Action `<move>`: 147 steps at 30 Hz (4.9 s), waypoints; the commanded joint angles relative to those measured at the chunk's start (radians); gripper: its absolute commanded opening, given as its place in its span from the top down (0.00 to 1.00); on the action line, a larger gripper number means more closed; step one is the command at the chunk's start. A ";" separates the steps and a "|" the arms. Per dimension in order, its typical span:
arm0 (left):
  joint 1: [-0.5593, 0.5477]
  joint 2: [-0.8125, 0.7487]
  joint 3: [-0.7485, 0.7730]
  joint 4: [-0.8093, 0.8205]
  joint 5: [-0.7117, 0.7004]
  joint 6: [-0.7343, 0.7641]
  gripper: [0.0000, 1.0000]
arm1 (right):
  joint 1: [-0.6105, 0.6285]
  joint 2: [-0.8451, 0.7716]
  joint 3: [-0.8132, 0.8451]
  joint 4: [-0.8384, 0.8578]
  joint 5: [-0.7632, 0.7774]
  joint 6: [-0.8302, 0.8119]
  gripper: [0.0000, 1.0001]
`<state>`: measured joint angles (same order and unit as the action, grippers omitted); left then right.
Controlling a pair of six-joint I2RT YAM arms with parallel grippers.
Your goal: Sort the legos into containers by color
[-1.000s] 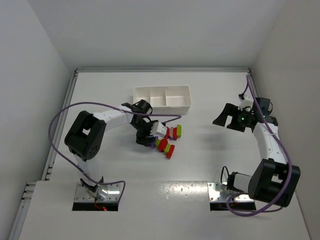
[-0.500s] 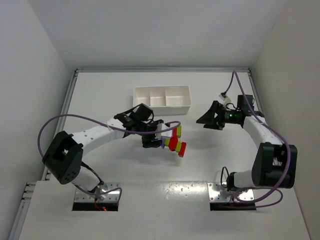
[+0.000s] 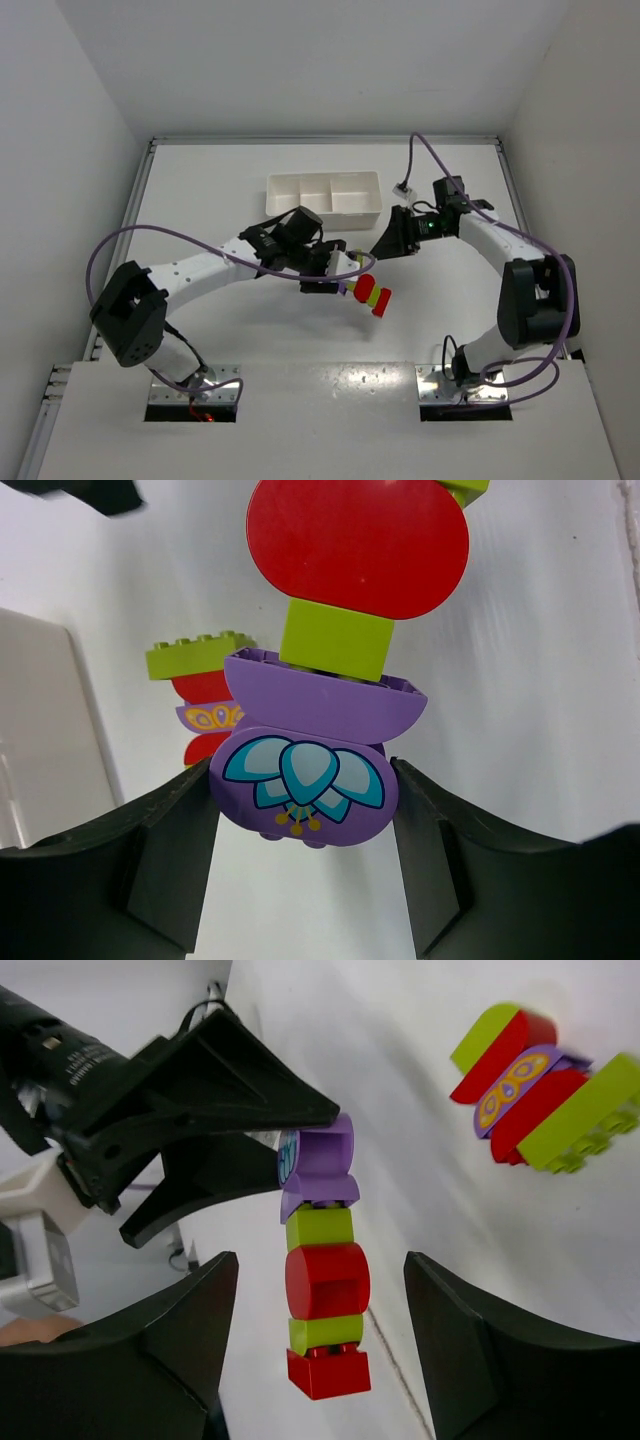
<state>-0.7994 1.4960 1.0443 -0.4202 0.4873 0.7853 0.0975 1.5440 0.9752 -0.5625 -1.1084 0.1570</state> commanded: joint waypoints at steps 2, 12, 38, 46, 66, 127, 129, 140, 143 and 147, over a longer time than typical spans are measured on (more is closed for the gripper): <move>-0.023 -0.020 0.036 0.090 0.008 0.005 0.86 | 0.034 0.031 0.056 -0.042 -0.068 -0.063 0.35; -0.023 -0.040 0.007 0.141 -0.013 0.005 0.87 | 0.129 0.085 0.105 -0.042 -0.100 -0.063 0.35; -0.023 -0.068 -0.021 0.225 -0.023 -0.014 0.87 | 0.208 0.196 0.137 -0.022 -0.075 -0.054 0.50; -0.023 -0.068 -0.021 0.225 -0.023 -0.014 0.88 | 0.208 0.196 0.146 -0.031 -0.045 -0.043 0.18; 0.034 -0.077 -0.003 0.225 0.106 -0.090 0.88 | 0.197 0.186 0.137 -0.033 -0.126 -0.102 0.46; 0.321 0.790 1.057 0.146 0.074 -0.705 0.14 | 0.087 0.441 0.642 0.236 0.644 0.016 0.28; 0.321 0.736 1.004 0.188 0.054 -0.706 0.14 | 0.087 0.386 0.606 0.236 0.634 0.016 0.28; 0.321 0.247 0.512 0.006 0.233 -0.367 0.19 | 0.096 -0.031 0.208 -0.054 0.381 -0.405 0.28; 0.310 0.103 0.289 -0.094 0.257 -0.193 0.23 | 0.096 -0.116 0.106 -0.217 0.360 -0.583 0.28; 0.253 0.023 0.125 -0.114 0.266 -0.120 0.23 | 0.096 -0.150 0.019 -0.320 0.429 -0.669 0.28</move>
<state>-0.5011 1.5219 1.2541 -0.4587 0.7044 0.5224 0.1947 1.4029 1.0454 -0.7528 -0.6899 -0.3428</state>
